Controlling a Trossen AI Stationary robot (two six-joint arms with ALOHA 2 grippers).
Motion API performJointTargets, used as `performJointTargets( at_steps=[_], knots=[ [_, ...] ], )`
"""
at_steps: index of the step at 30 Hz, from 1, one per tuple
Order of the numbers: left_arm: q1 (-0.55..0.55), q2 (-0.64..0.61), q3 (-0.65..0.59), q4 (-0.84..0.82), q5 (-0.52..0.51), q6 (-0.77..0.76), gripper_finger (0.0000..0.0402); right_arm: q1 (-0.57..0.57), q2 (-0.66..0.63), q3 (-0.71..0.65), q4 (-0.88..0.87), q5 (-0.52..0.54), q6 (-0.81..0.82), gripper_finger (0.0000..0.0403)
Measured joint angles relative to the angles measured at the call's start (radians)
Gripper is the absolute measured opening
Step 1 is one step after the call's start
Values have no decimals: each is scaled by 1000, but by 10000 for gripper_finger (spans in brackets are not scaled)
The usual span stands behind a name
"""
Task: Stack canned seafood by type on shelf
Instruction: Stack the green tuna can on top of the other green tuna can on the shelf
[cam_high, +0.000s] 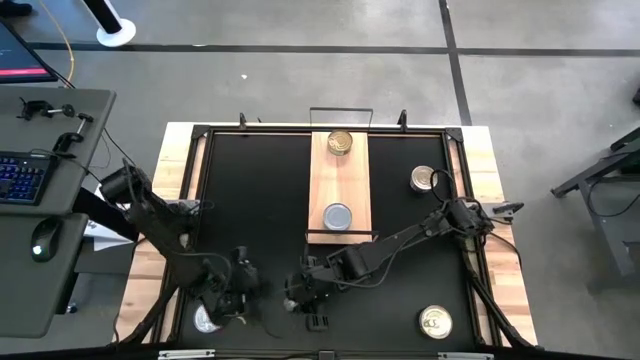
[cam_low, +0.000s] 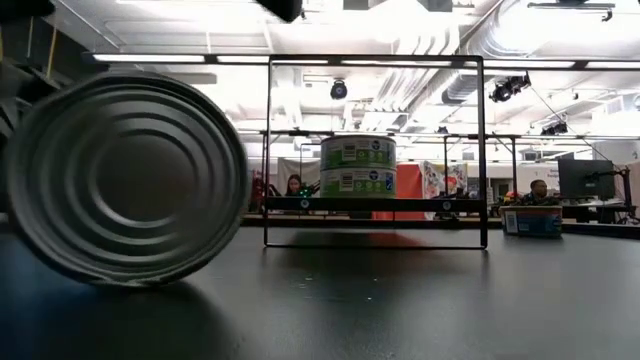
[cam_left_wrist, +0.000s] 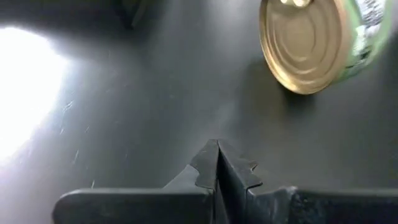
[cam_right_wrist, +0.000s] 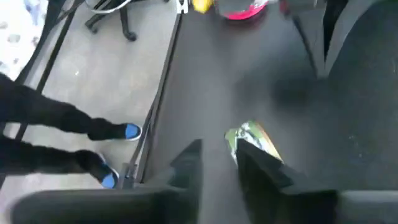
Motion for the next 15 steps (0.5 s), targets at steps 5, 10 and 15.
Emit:
performJointTargets(
  at_steps=[5,10,15],
  knots=[
    [-65,-16,0,-5,-82,-223,0,-18,21,0,-36,-11,-121,223],
    [-81,7,0,49,-117,-345,0,-28,41,0,-118,5,-268,287],
    [-76,32,0,117,-167,-378,0,-30,70,0,-137,8,-366,293]
  ],
)
